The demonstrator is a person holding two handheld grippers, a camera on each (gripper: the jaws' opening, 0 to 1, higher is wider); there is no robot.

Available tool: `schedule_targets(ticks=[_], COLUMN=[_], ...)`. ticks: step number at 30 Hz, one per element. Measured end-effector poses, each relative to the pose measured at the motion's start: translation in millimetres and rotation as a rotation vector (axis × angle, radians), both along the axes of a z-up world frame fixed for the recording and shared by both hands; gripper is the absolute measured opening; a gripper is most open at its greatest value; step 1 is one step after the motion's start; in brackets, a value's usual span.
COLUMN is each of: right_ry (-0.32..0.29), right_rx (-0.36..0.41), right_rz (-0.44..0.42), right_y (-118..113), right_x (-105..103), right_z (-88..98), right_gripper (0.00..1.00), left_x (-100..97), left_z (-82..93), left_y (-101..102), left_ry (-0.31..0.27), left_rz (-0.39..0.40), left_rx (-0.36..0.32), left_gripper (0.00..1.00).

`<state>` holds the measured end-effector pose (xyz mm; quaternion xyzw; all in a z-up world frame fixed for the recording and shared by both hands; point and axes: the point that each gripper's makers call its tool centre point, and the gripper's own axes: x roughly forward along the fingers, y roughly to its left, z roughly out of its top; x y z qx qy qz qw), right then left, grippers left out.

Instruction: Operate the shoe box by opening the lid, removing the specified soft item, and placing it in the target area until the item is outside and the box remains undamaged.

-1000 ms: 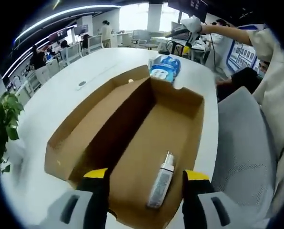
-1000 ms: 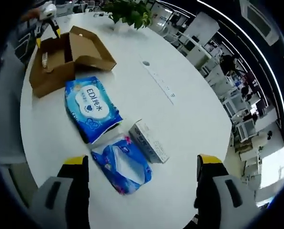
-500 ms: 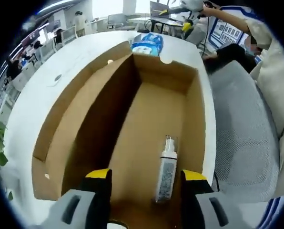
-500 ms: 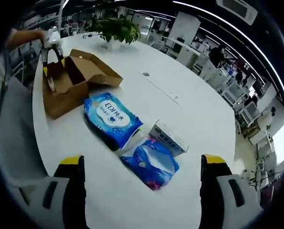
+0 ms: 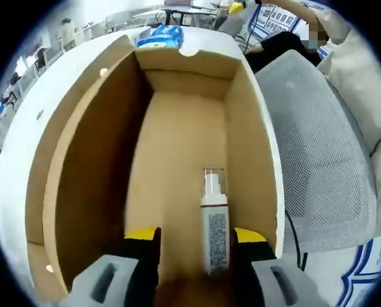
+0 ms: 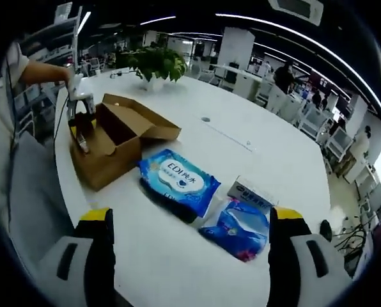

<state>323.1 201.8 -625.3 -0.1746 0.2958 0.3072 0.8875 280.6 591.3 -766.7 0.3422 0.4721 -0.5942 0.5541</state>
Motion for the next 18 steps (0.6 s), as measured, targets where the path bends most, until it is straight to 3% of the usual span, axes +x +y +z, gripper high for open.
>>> schedule_targets(ticks=[6, 11, 18], right_ry=[-0.003, 0.016, 0.012], right_rx=[0.027, 0.041, 0.093], right_rz=[0.000, -0.007, -0.013], right_y=[9, 16, 34], right_x=[-5, -11, -16], right_z=[-8.0, -18.2, -18.7], right_gripper=[0.96, 0.96, 0.95], left_x=[-2.1, 2.0, 1.5], left_z=[-8.2, -12.7, -18.2], left_y=[-6, -10, -7], left_ry=[-0.041, -0.090, -0.108], left_rz=[-0.073, -0.089, -0.082], left_rx=[0.009, 0.002, 0.013], left_gripper=[0.35, 0.27, 0.25])
